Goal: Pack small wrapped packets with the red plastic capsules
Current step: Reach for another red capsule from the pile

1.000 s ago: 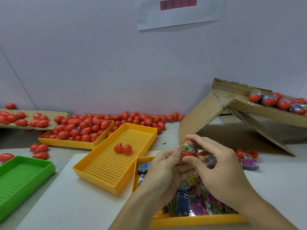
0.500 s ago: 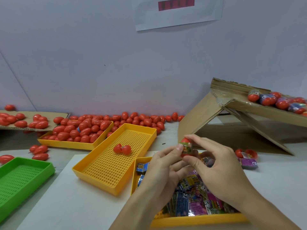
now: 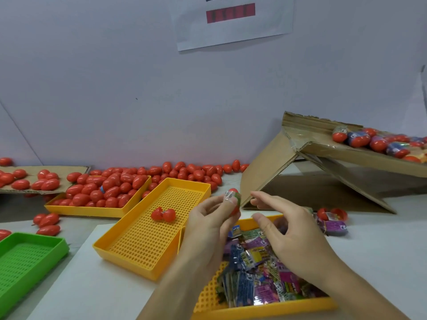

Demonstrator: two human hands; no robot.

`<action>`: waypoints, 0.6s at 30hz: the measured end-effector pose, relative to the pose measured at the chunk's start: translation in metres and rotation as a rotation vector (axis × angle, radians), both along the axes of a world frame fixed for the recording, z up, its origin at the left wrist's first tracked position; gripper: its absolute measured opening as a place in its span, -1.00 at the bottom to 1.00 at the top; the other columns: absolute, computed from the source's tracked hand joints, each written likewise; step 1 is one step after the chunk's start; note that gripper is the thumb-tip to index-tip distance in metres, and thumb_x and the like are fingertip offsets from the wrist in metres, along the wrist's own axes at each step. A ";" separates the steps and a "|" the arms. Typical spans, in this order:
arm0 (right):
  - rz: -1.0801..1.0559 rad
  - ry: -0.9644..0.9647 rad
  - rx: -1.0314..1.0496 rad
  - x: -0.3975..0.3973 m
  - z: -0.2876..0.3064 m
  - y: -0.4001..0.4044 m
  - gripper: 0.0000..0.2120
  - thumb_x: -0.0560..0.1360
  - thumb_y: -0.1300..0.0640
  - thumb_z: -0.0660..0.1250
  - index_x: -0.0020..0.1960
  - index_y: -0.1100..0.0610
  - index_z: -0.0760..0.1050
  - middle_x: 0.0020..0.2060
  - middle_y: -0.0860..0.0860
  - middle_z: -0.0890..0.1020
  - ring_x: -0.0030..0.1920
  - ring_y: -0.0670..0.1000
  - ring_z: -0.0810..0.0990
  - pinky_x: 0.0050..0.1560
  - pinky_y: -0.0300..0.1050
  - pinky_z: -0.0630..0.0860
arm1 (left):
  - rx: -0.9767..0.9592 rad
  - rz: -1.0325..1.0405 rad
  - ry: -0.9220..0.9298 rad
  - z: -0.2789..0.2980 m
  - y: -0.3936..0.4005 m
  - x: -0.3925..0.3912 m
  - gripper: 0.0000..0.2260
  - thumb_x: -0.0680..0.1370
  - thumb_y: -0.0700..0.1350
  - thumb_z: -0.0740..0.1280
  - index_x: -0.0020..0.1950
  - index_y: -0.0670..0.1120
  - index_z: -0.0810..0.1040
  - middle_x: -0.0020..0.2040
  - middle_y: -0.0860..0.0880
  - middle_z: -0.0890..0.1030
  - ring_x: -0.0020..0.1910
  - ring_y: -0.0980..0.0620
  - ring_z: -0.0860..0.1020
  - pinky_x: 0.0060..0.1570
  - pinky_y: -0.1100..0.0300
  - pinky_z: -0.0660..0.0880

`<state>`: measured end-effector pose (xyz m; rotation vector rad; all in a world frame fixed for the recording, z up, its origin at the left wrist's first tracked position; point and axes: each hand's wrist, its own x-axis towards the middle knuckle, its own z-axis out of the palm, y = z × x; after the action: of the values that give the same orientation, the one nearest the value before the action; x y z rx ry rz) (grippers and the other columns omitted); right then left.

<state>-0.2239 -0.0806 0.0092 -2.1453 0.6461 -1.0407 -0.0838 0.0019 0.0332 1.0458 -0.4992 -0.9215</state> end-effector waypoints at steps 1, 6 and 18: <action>-0.014 0.009 0.001 0.000 -0.001 -0.001 -0.59 0.58 -0.05 0.31 0.38 -0.31 0.36 0.13 -0.44 0.54 0.00 -0.38 0.52 -0.10 -0.43 0.47 | 0.046 0.030 -0.100 0.008 -0.007 0.003 -0.67 0.43 -0.11 0.51 0.13 -0.21 0.61 0.03 -0.16 0.70 0.00 -0.04 0.70 -0.07 0.24 0.63; -0.045 0.071 0.038 -0.001 -0.007 -0.005 -0.56 0.60 0.04 0.31 0.43 -0.26 0.37 0.12 -0.51 0.48 -0.07 -0.41 0.49 -0.09 -0.42 0.45 | 0.230 -0.047 -0.491 0.072 -0.090 -0.002 -0.64 0.48 -0.06 0.51 0.18 -0.19 0.55 -0.09 -0.06 0.65 -0.30 0.13 0.63 -0.23 0.33 0.60; -0.032 0.114 -0.001 -0.001 -0.005 -0.005 -0.62 0.61 0.04 0.29 0.41 -0.16 0.44 0.13 -0.43 0.52 0.14 -0.37 0.48 0.08 -0.44 0.47 | 0.302 0.130 -0.802 0.071 -0.141 0.031 -0.78 0.61 -0.19 0.29 -0.23 -0.15 0.56 -0.24 -0.14 0.63 -0.25 -0.07 0.62 0.01 -0.04 0.65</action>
<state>-0.2244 -0.0858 0.0039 -2.2144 0.7353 -0.9406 -0.0531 -0.1390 0.1038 1.7079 -0.9556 -0.4348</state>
